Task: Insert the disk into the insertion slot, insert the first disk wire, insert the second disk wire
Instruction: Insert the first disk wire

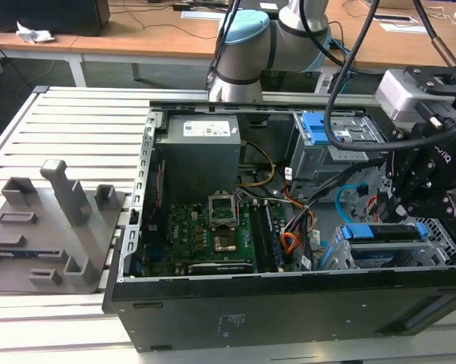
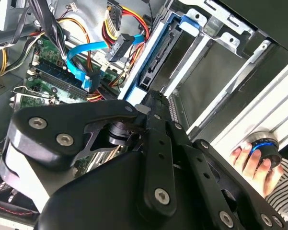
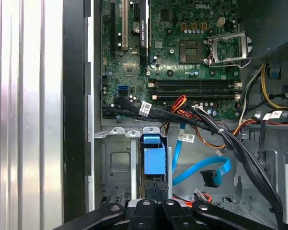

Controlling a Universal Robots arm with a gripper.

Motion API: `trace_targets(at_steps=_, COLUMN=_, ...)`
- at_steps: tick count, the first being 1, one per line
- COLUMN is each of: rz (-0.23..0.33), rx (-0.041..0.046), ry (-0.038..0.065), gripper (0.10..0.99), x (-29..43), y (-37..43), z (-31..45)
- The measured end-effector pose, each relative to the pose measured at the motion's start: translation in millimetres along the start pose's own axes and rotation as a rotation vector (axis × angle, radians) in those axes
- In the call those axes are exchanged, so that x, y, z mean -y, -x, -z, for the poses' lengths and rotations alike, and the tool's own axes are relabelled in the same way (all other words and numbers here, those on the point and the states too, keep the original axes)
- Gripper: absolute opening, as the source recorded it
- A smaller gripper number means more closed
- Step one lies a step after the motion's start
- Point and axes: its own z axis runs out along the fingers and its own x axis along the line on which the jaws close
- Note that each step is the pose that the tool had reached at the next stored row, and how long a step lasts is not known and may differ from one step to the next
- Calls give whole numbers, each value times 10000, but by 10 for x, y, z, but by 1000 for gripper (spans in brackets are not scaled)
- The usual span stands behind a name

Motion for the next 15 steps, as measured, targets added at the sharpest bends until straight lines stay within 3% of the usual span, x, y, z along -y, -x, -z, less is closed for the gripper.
trace_targets(at_steps=4, rz=1, rx=-1, ry=0, gripper=106, x=-5, y=0, z=125)
trace_targets(at_steps=12, rz=0, rx=0, ry=0, gripper=106, x=-6, y=0, z=135)
trace_targets(at_steps=15, rz=1, rx=0, ry=0, gripper=357, x=-6, y=0, z=139)
